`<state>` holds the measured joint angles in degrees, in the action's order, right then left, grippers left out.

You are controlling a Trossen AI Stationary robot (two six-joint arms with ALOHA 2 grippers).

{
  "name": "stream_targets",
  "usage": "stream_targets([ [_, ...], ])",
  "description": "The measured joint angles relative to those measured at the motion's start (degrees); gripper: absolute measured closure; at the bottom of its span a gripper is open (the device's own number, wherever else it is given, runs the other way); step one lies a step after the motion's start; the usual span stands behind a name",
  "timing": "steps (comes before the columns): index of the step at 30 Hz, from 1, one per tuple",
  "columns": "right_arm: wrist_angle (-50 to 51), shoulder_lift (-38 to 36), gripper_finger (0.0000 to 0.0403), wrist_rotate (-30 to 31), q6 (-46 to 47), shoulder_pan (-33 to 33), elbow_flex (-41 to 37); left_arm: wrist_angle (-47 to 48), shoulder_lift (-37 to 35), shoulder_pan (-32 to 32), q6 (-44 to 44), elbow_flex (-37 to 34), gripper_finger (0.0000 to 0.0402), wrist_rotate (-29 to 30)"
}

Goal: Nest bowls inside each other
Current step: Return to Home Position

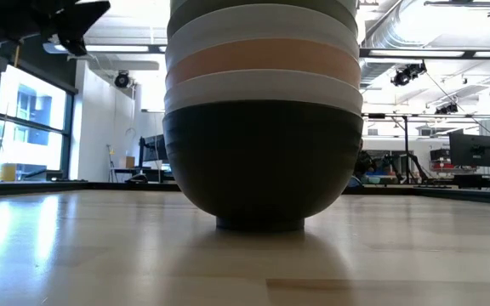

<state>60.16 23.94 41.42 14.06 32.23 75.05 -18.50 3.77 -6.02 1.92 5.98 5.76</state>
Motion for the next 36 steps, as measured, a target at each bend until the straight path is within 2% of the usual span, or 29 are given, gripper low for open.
stream_targets([
  [4,0.00,0.00,0.0293,0.28,-0.05,0.02,0.00,11.87,-3.30,0.02,-3.13,2.86,0.0225,0.04],
  [8,-0.05,0.02,0.0293,0.55,-0.04,0.02,0.00,23.72,-3.56,0.02,-3.78,7.10,0.0225,2.14],
  [13,-2.50,0.04,0.0293,0.58,-1.66,0.02,-0.98,31.20,-3.52,0.02,-7.63,7.60,0.0225,2.59],
  [15,-3.17,0.04,0.0293,0.66,-2.11,0.02,-0.98,30.63,-3.55,0.02,-8.18,7.16,0.0225,2.47],
  [21,-6.39,0.02,0.0293,1.97,-3.70,0.02,-0.98,20.05,-3.56,-0.02,-6.32,1.92,0.0225,1.71],
  [33,-6.25,0.02,0.0293,1.05,-3.61,0.02,-0.98,10.68,-3.56,0.00,-7.37,-5.17,0.0225,1.53],
  [36,-6.40,0.02,0.0293,1.00,-3.61,0.01,-0.98,11.05,-3.48,0.00,-7.08,-5.38,0.0225,1.49],
])
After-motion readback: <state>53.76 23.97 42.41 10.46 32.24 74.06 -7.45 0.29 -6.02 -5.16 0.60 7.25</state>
